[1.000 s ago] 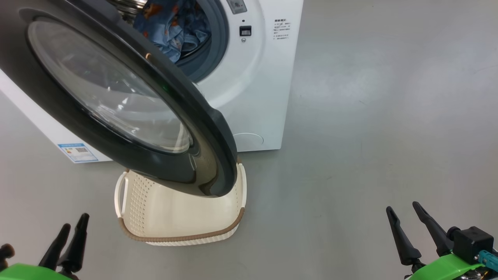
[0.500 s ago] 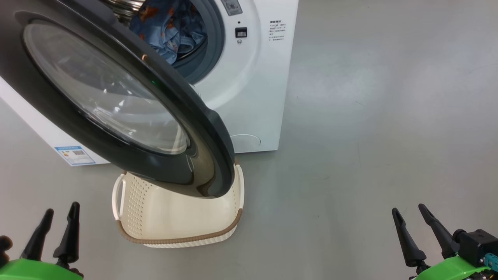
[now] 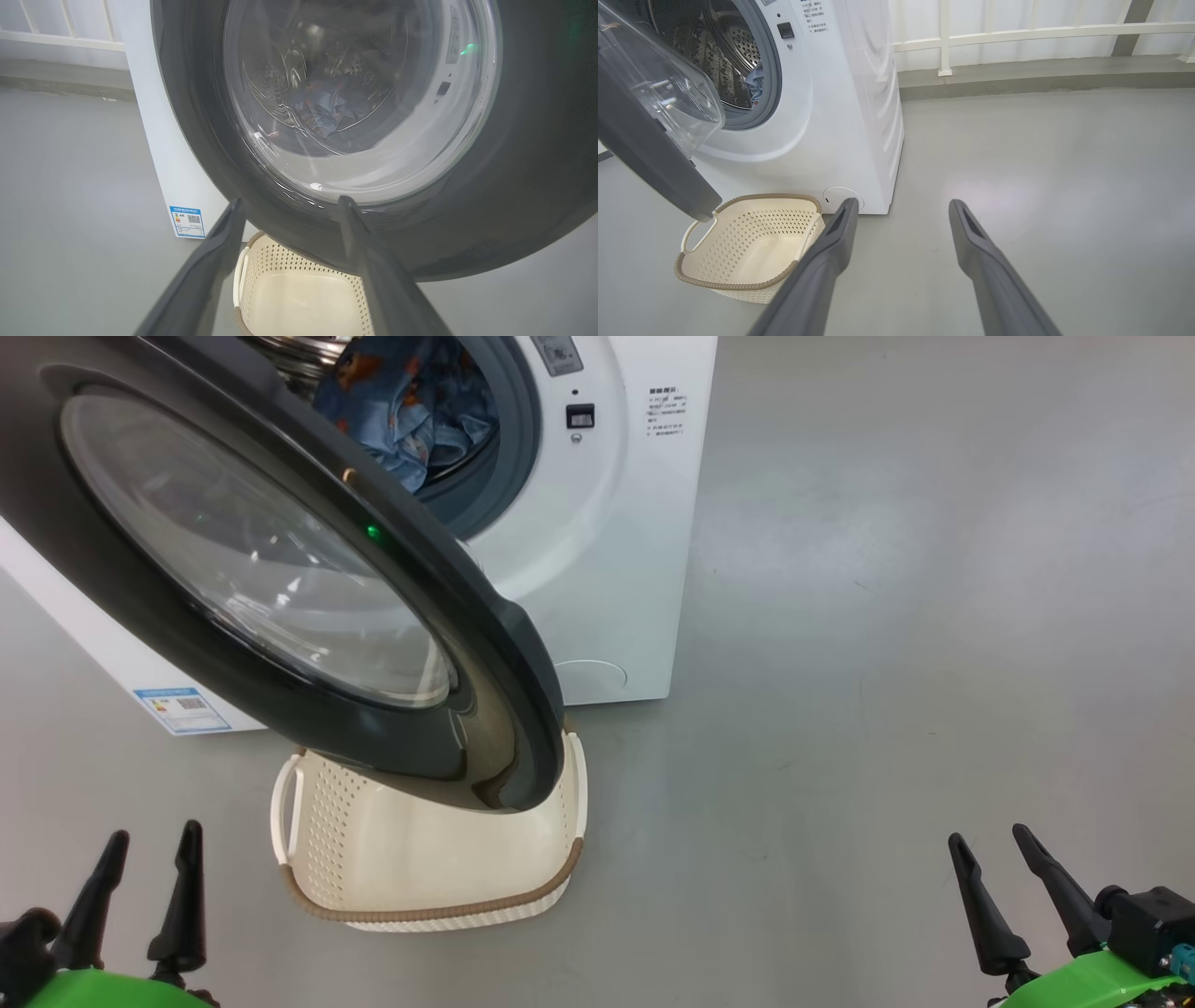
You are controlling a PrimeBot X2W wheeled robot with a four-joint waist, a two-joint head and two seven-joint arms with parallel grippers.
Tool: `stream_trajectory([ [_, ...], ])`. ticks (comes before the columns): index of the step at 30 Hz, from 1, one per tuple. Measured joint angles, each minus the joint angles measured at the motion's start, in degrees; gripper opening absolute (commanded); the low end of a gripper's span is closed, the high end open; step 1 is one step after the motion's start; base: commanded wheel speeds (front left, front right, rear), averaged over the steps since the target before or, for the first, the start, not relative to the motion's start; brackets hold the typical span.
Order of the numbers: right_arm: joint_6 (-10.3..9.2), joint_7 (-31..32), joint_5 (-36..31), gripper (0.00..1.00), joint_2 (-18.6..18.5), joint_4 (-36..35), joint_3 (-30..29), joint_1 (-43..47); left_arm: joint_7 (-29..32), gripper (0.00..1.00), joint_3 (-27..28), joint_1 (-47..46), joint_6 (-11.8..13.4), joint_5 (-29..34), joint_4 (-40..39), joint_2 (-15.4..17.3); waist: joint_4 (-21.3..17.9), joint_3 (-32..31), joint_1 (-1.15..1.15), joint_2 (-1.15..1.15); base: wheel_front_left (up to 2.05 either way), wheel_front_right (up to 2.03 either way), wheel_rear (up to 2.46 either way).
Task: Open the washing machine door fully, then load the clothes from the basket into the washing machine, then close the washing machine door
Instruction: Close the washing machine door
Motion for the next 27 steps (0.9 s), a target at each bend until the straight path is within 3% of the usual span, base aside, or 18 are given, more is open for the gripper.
stream_trajectory([
  [12,0.0,0.0,0.0,1.0,0.49,-0.1,-0.67,1.06,0.0,1.0,3.7,1.49,-0.05,10.09,-1.13,-3.88,0.0,0.1,0.0,0.0,0.0,0.0,0.0],
  [27,0.0,0.0,0.0,1.0,1.2,-0.09,-1.19,1.08,0.0,1.0,5.49,2.31,-0.05,12.82,-0.96,-5.37,-0.02,-0.17,0.0,0.0,0.0,0.0,0.0],
])
